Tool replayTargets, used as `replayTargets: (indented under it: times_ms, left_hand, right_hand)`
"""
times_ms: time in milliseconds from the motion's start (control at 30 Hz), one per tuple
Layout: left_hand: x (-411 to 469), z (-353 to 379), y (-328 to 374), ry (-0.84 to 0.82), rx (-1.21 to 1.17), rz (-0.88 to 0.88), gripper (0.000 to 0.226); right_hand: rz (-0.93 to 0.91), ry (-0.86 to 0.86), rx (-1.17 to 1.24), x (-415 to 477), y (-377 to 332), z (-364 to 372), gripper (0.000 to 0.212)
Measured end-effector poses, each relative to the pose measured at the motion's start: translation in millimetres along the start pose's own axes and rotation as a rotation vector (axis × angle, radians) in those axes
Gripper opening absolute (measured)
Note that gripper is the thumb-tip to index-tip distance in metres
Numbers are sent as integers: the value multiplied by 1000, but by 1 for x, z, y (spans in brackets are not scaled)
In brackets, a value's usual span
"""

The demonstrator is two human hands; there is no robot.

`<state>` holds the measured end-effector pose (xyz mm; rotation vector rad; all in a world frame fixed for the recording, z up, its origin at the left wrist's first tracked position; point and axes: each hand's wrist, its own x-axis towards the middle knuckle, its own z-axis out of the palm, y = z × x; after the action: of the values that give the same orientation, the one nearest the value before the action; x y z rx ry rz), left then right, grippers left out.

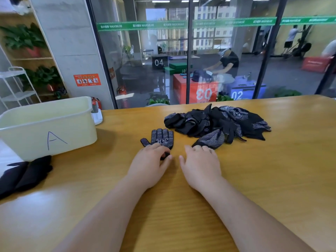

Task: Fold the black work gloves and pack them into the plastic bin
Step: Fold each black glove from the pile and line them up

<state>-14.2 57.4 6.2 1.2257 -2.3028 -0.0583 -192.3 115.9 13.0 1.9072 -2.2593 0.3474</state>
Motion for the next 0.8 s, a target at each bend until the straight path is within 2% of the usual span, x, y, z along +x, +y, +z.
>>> replayTargets:
  times_ms: [167,400,500,600,733,800]
  left_hand:
    - [-5,-6,-5,-23,5,20,25]
    - [-7,-9,-15,-42,55,-25,26]
    - [-6,-9,-18,-46,66,-65,30]
    - [-8,-8,-22,-61,109,-120,34]
    - [-10,-10,-25,-14,113,-144,38]
    - [-9,-13,-23,-13,-8,-89,41]
  right_hand:
    - [-147,22,150,-6,-20,-6,36]
    - [-254,51,294,-1,-2,0,31]
    - [-192,100,245,1,3,5,27]
    - [-134,36,171,0,3,10,34]
    - [-319,-43,258,-1,2,5,35]
    - [-397,-68,323,-1,0,1,35]
